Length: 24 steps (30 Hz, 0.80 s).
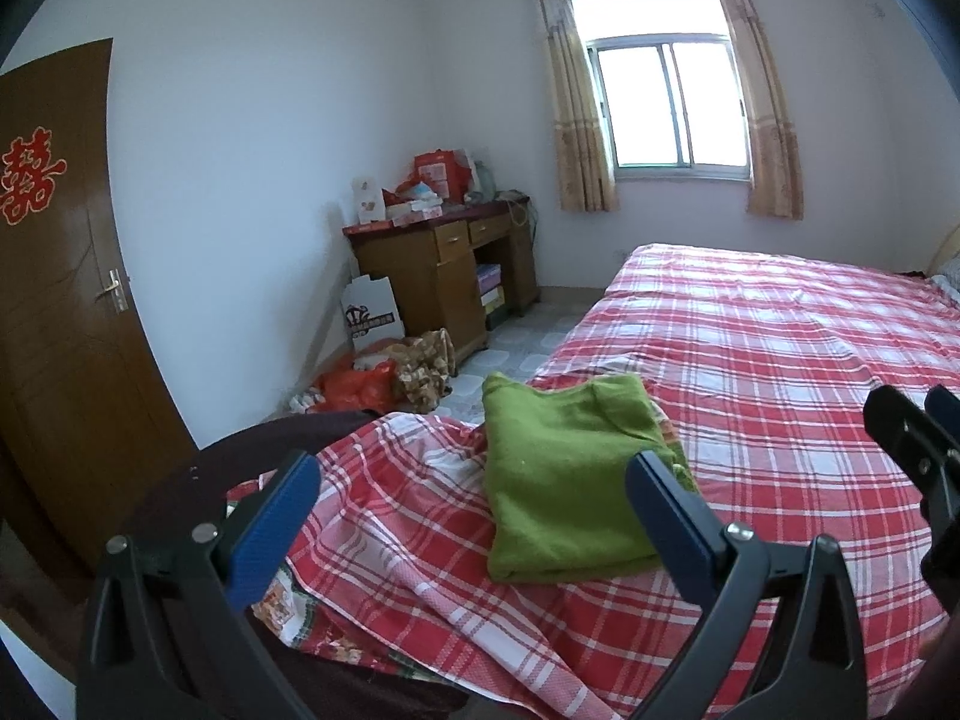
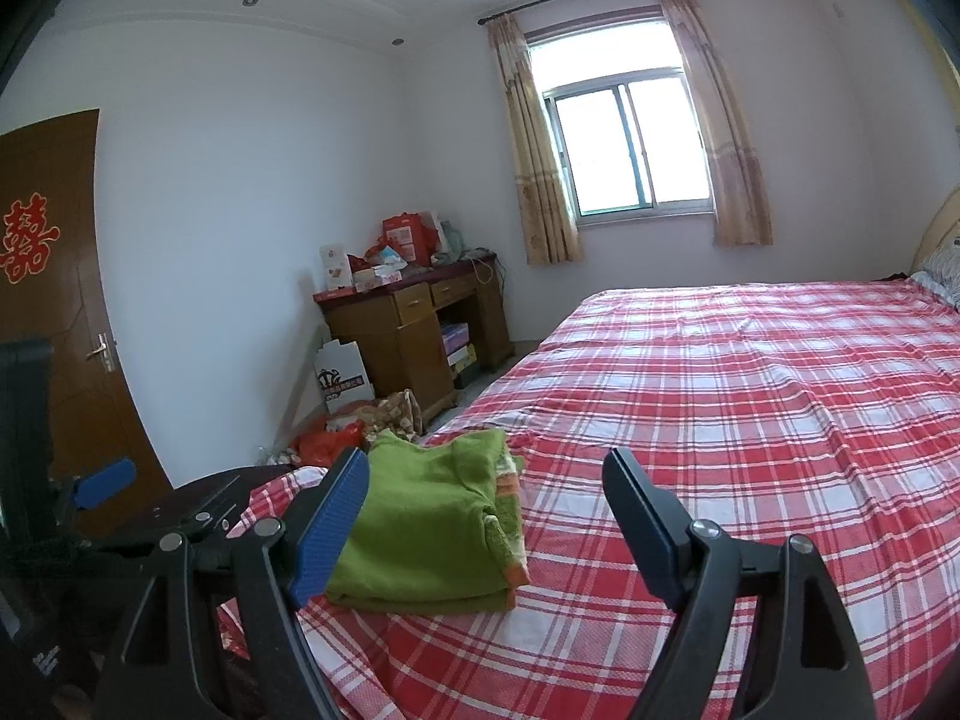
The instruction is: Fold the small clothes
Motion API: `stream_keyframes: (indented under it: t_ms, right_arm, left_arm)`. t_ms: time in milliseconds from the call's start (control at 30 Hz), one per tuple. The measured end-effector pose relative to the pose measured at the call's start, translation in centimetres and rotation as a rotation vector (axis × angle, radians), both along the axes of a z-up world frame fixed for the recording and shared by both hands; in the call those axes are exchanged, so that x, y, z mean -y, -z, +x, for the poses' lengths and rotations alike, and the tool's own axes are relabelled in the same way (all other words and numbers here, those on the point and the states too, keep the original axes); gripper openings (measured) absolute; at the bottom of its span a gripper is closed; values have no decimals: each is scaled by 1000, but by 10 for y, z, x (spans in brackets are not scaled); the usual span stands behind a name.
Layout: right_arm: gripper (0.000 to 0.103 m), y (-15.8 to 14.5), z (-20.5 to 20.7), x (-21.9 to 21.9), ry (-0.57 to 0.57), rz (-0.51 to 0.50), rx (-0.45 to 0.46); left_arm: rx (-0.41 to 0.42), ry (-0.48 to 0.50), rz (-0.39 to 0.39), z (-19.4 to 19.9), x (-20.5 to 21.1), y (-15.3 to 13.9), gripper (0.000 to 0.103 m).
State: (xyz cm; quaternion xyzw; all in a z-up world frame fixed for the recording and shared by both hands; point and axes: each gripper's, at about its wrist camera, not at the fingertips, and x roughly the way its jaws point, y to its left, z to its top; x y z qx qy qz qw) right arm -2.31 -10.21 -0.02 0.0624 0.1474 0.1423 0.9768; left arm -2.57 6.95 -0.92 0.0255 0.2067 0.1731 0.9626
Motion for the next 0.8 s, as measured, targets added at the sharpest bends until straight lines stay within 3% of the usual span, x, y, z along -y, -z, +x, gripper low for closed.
stream_keyframes:
  t_ms: [800]
  right_arm:
    - [81,6,3,1,5,14,-30]
  left_arm:
    - [-43,9,-17,11,-2,6,103]
